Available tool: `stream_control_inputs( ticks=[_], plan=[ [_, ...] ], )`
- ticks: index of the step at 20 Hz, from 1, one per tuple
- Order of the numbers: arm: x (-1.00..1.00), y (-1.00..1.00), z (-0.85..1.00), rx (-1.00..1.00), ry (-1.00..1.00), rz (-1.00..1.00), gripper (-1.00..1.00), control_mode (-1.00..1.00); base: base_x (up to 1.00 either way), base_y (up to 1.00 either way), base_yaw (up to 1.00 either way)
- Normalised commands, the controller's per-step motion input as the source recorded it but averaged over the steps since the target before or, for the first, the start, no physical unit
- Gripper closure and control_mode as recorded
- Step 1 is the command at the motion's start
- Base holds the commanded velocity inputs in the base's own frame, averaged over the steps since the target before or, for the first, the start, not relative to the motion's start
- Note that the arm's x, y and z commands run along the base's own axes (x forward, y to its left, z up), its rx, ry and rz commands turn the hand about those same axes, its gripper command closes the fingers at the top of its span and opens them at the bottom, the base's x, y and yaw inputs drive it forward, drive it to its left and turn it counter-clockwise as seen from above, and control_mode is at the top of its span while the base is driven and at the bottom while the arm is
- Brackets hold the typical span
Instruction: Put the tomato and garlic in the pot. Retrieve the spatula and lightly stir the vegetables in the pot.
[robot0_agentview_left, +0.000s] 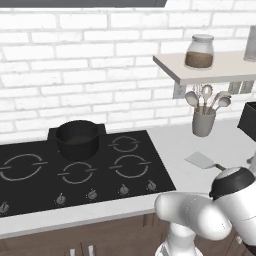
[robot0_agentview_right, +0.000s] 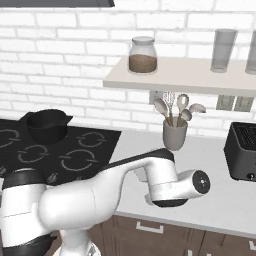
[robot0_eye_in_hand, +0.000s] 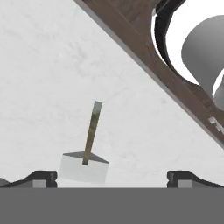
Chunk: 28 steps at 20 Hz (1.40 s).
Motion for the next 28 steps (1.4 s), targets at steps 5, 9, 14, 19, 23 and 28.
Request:
stream_control_inputs(
  ticks=[5,9,14,19,23,28],
  plan=[
    [-0.04,0.00,-0.14,0.03,-0.13,0.00,-1.00,-1.00,0.00,0.00,0.00],
    [-0.14,0.00,-0.18,0.01,-0.15,0.00,-1.00,-1.00,0.00,0.00,0.00],
    [0.00,0.00,-0.15,0.00,-0.10,0.00,-1.00,-1.00,0.00,0.00,0.00],
    [0.06,0.00,-0.16,0.02,-0.01,0.00,-1.00,-1.00,0.00,0.00,0.00],
    [0.23,0.03,-0.18,0.03,0.00,0.00,-1.00,-1.00,0.00,0.00,0.00],
    [0.35,0.05,-0.19,0.04,0.00,0.00,-1.00,-1.00,0.00,0.00,0.00]
  ],
)
